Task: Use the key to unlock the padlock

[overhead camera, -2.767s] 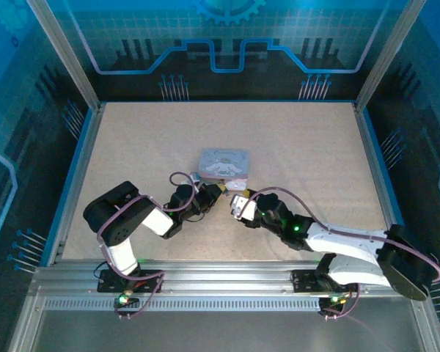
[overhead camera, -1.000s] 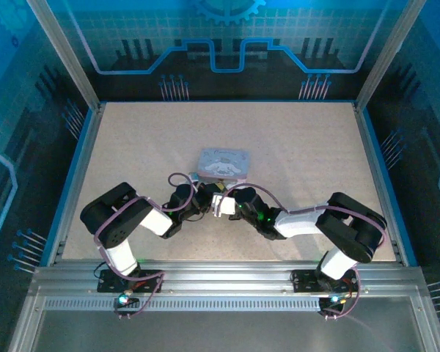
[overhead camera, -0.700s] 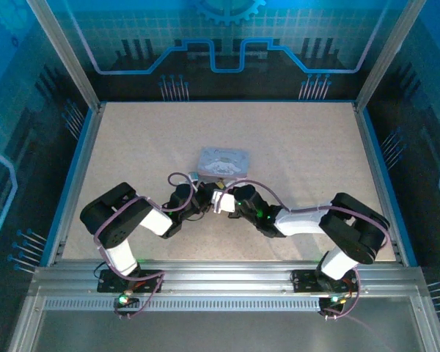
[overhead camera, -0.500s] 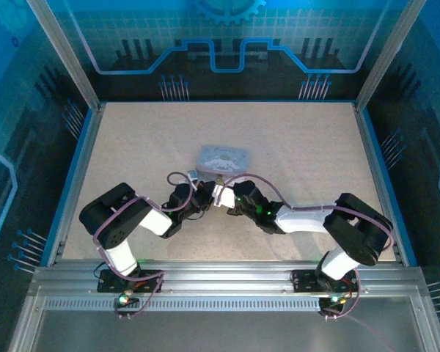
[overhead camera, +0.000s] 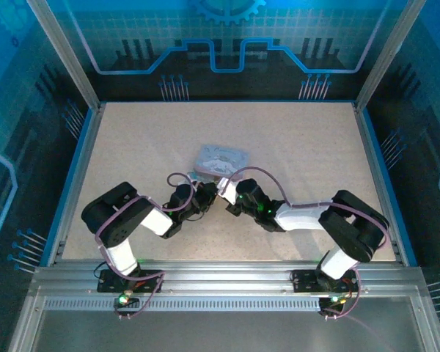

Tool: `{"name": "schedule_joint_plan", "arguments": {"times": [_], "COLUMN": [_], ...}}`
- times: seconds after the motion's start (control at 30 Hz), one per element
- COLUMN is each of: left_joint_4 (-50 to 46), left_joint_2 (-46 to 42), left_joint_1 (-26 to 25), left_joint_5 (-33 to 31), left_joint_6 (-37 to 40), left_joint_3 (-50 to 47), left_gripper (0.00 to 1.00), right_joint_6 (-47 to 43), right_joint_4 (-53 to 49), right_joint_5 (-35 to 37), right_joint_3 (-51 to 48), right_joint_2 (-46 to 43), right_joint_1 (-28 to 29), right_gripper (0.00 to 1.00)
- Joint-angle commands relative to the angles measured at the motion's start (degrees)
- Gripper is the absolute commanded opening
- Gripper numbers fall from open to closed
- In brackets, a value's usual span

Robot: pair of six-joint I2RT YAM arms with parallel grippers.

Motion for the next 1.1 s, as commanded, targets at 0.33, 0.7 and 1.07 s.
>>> {"name": "schedule_joint_plan", "arguments": {"times": [0.33, 0.7, 1.07], "left_joint_4": [0.32, -20.64, -52.74], "left_joint_2": [1.72, -16.88, -34.43], "left_joint_1": [-0.54, 2.11, 15.58], "left_joint_5": [-0.58, -3.78, -0.45], "left_joint_6": [3.13, 12.14, 29.61], "left_joint_3": [-2.25, -5.13, 4.5], "left_gripper": [0.35, 0.65, 0.86], "right_joint_6": [12.1, 22.14, 41.17], "right_joint_4": [7.0, 11.76, 23.04], "right_joint_5": [-6.28, -14.79, -26.97], "right_joint_3": [-1.74, -3.64, -5.69], "right_joint_2": [7.33, 7.66, 13.52], "right_joint_1": [-1.99, -5.08, -11.1], "right_gripper": [0.0, 0.0, 0.0]}}
